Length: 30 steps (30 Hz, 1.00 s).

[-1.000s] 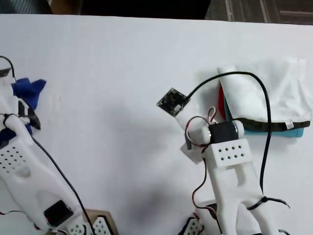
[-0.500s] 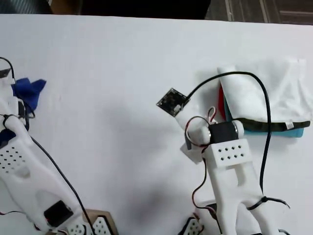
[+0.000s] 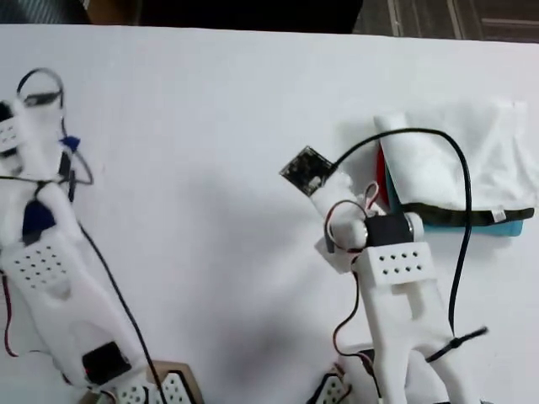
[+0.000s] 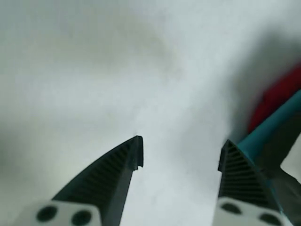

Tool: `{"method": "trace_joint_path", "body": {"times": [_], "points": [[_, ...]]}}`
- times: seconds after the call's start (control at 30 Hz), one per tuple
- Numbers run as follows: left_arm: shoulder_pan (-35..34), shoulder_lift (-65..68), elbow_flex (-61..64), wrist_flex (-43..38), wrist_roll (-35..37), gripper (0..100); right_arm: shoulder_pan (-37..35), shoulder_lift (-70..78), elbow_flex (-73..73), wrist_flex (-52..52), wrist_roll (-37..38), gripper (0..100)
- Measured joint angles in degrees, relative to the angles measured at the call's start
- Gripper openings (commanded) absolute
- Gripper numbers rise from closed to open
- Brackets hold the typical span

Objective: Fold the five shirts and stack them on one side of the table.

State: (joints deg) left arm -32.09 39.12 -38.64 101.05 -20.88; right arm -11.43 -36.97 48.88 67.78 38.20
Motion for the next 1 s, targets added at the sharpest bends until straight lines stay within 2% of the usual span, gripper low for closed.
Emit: {"method": "trace_joint_path", "body": {"times": [0.1, 0.27, 0.43, 0.53, 0.77, 1.0], "points": [[7.2, -8.4, 6.2, 0.2, 0.0, 3, 2.6, 0.0, 3.1, -4.2, 0.0, 26.5], [22.9, -25.1, 17.1, 0.2, -0.1, 3, 7.4, 0.0, 5.5, -8.8, 0.0, 26.5], [35.5, -43.7, 23.6, 0.2, -4.7, 3, 10.4, 0.0, 5.6, -9.3, 0.0, 26.5], [36.1, -54.4, 26.2, 0.3, -7.3, 3, 11.7, 0.0, 6.0, -9.3, 0.0, 26.5], [28.2, -76.2, 27.7, 0.4, -15.2, 3, 11.4, 0.0, 6.8, -10.4, 0.0, 26.5], [25.5, -95.6, 28.1, -0.2, -16.3, 3, 3.6, 1.1, 6.8, -15.3, -6.7, 26.5]]}}
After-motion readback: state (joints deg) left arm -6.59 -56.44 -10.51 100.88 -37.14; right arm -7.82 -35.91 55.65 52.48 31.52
